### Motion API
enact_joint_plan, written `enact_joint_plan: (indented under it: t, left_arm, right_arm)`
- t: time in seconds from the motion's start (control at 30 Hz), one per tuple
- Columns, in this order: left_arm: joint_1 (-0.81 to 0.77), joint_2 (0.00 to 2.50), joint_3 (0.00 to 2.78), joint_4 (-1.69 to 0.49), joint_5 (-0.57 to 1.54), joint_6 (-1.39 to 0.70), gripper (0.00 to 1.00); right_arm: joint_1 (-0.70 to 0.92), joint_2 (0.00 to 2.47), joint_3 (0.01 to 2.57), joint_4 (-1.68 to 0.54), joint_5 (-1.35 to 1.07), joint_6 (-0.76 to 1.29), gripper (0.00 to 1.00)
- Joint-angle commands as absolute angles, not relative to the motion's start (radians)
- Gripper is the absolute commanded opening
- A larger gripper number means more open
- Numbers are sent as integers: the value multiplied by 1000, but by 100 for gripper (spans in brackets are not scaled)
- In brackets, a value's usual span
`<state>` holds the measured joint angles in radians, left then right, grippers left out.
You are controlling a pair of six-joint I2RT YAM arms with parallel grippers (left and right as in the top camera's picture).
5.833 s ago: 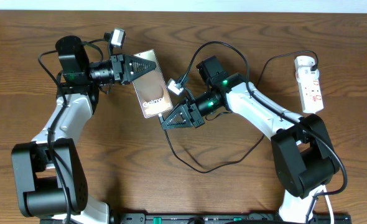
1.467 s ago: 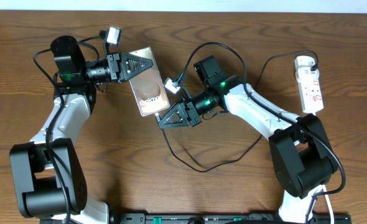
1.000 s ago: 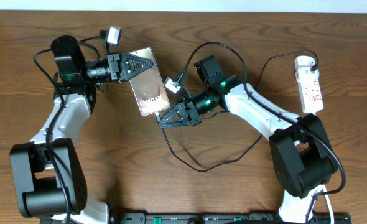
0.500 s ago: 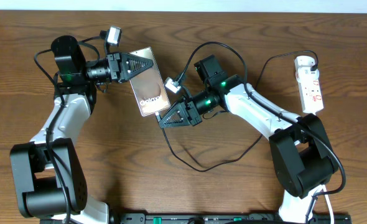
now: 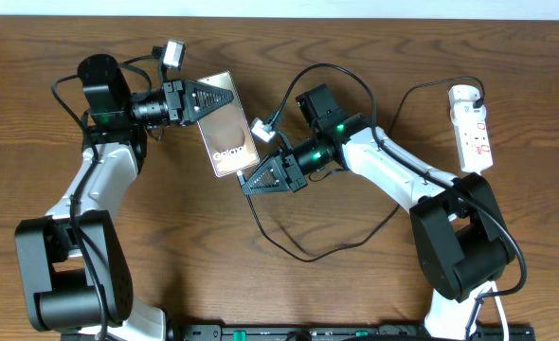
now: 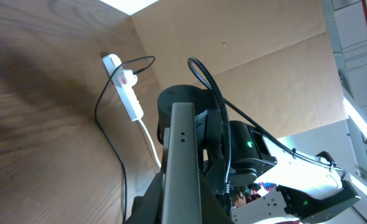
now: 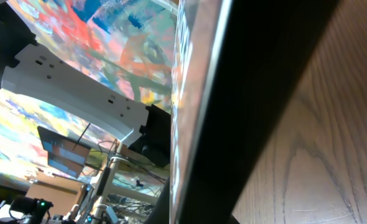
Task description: Plug charger to phone and switch on socket
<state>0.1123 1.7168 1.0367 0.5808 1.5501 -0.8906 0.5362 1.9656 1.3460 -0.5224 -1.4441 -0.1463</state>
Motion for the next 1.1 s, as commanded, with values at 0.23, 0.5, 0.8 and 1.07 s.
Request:
enact_joint_plan:
  t: [0.23,0.5,0.8,1.07]
  left_arm:
    - [113,1719,1044,590,1571,-891,7]
    - [113,1719,1044,590,1571,-891,7]
    - [113,1719,1044,589,1571,-860,7]
    - [112,1719,1044,589,1571,-859,7]
  right_arm:
    - [523,1966,1352,-516,-1481,-165,1]
    - [510,1966,1352,-516,-1485,-165,1]
    - [515,1966,1352,-516,-1504,-165,1]
    - [518,1966,1352,-513,-1503,-166,1]
